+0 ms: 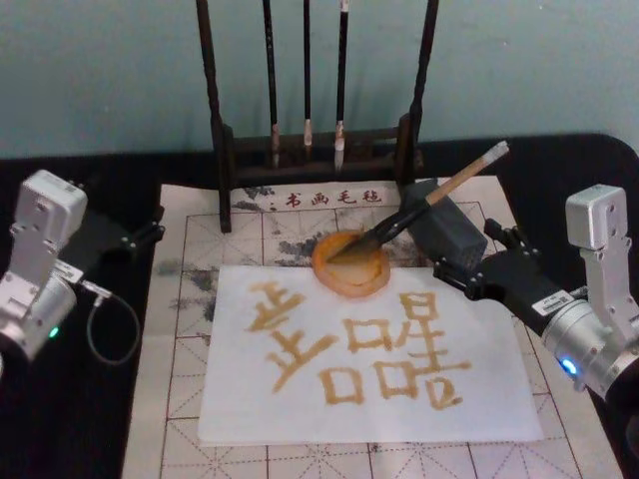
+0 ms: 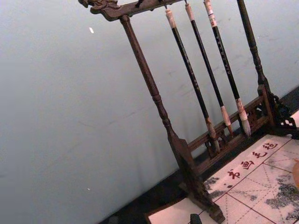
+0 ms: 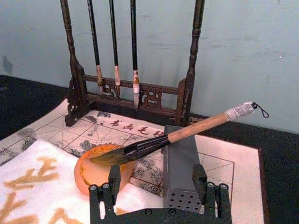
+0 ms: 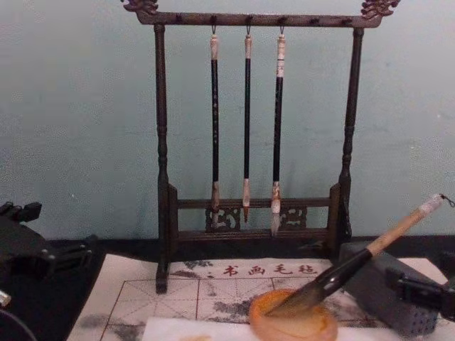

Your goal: Pick up the brush from the inkstone, write on the paper, then place the brush back to its original position.

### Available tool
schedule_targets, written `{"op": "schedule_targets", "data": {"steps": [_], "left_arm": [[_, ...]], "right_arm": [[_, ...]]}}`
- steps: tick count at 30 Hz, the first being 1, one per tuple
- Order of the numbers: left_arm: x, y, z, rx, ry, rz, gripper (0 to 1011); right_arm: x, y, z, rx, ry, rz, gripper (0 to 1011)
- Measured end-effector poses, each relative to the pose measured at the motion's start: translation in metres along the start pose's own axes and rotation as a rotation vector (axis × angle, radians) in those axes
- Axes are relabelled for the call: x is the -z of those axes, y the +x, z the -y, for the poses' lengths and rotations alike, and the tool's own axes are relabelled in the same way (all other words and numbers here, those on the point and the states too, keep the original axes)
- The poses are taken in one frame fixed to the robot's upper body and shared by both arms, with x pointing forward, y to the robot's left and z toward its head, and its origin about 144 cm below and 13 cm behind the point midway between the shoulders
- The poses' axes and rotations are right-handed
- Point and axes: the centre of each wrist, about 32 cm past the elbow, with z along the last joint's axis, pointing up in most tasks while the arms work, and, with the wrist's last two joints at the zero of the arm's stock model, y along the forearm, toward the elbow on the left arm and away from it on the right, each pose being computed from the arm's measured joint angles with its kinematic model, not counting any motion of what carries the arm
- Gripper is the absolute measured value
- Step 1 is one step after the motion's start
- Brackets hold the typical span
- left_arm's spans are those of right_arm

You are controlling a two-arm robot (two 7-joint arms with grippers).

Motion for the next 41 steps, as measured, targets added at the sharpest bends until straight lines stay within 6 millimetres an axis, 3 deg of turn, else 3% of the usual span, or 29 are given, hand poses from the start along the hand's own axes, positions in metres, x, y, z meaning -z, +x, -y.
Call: {"op": "schedule_targets", "data": {"steps": [41], "left_arm": [[0.0, 0.0, 0.0, 0.0, 0.0, 0.0, 1001]], "right_arm": [[-0.0024, 0.0018, 0.0003, -0.004, -0.004, -0.023, 1002]]}}
